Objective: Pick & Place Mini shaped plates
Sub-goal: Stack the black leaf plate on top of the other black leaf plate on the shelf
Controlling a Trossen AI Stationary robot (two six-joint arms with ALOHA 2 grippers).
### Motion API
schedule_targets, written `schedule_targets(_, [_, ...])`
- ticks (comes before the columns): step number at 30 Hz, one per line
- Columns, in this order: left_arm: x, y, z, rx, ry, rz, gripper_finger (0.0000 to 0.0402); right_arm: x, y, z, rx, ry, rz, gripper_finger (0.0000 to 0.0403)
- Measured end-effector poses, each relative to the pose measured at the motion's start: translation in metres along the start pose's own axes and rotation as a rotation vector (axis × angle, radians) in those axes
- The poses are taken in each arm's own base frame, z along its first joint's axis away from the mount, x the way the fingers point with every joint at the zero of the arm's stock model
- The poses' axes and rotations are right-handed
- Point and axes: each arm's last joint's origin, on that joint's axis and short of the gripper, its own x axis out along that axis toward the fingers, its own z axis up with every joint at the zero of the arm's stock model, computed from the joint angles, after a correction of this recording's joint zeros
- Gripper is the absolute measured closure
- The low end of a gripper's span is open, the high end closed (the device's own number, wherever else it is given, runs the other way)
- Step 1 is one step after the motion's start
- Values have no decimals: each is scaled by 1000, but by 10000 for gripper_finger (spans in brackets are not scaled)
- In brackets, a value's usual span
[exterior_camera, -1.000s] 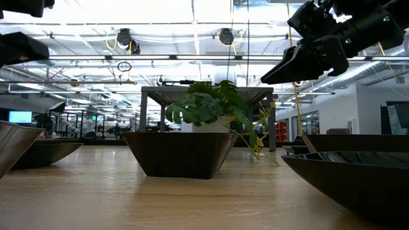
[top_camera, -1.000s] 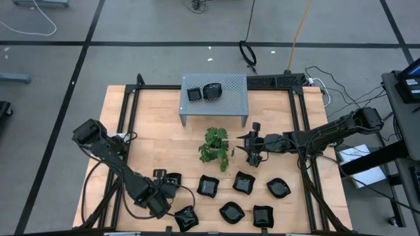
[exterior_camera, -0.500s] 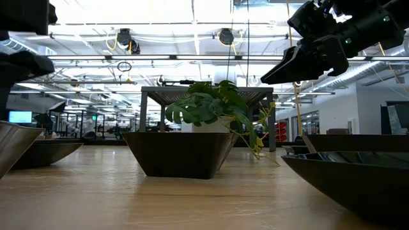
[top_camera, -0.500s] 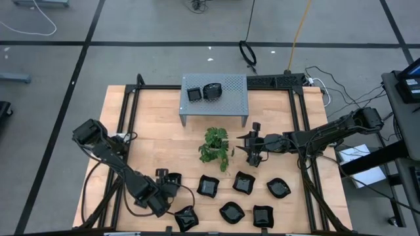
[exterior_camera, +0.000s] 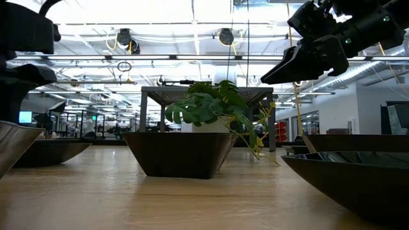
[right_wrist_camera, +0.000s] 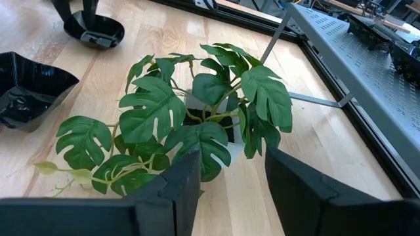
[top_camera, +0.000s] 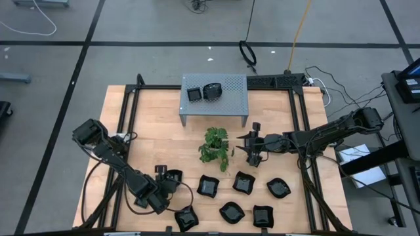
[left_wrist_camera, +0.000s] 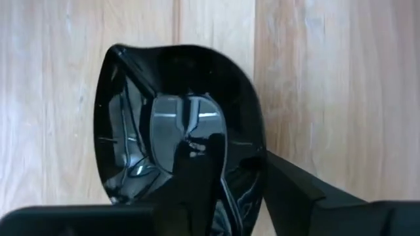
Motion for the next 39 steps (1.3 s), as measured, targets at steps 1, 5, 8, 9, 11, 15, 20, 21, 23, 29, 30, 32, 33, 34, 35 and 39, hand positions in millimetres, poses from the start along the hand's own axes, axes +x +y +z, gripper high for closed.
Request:
schedule_targets(1, [0, 1, 1, -2, -1, 0, 284, 0, 0, 0, 0, 0, 0, 245])
schedule_targets(5, [2, 3, 3, -8, 1, 3, 343, 0, 0, 0, 0, 0, 0, 245])
schedule_targets(8, [2, 5, 5, -11, 7, -2, 389, 0, 0, 0, 0, 0, 0, 245])
schedule_targets(9, [2, 5, 5, -8, 10, -7, 392, 0, 0, 0, 0, 0, 0, 245])
schedule_targets(11, [2, 5, 6, 11, 12, -12, 390, 0, 0, 0, 0, 0, 0, 245])
schedule_targets(15, [0, 5, 9, 22, 14, -13, 397, 0, 0, 0, 0, 0, 0, 245])
schedule_targets(20, [-12, 4, 21, 43, 24, -5, 394, 0, 0, 0, 0, 0, 0, 245])
schedule_targets(21, [-16, 5, 25, 53, 27, -3, 396, 0, 0, 0, 0, 0, 0, 245])
schedule_targets(23, [-26, 5, 33, 65, 37, 6, 397, 0, 0, 0, 0, 0, 0, 245])
schedule_targets(29, [-61, 12, 62, 110, -20, 115, 392, 0, 0, 0, 0, 0, 0, 245])
schedule_targets(30, [-67, 13, 68, 123, -43, 133, 395, 0, 0, 0, 0, 0, 0, 245])
schedule_targets(32, [-77, 18, 80, 140, -90, 172, 397, 0, 0, 0, 0, 0, 0, 245])
schedule_targets(33, [-82, 22, 87, 144, -113, 196, 396, 0, 0, 0, 0, 0, 0, 245])
schedule_targets(34, [-86, 26, 94, 147, -141, 225, 394, 0, 0, 0, 0, 0, 0, 245])
schedule_targets(35, [-90, 31, 102, 146, -169, 255, 390, 0, 0, 0, 0, 0, 0, 245])
schedule_targets(39, [-102, 57, 130, 128, -248, 374, 384, 0, 0, 0, 0, 0, 0, 245])
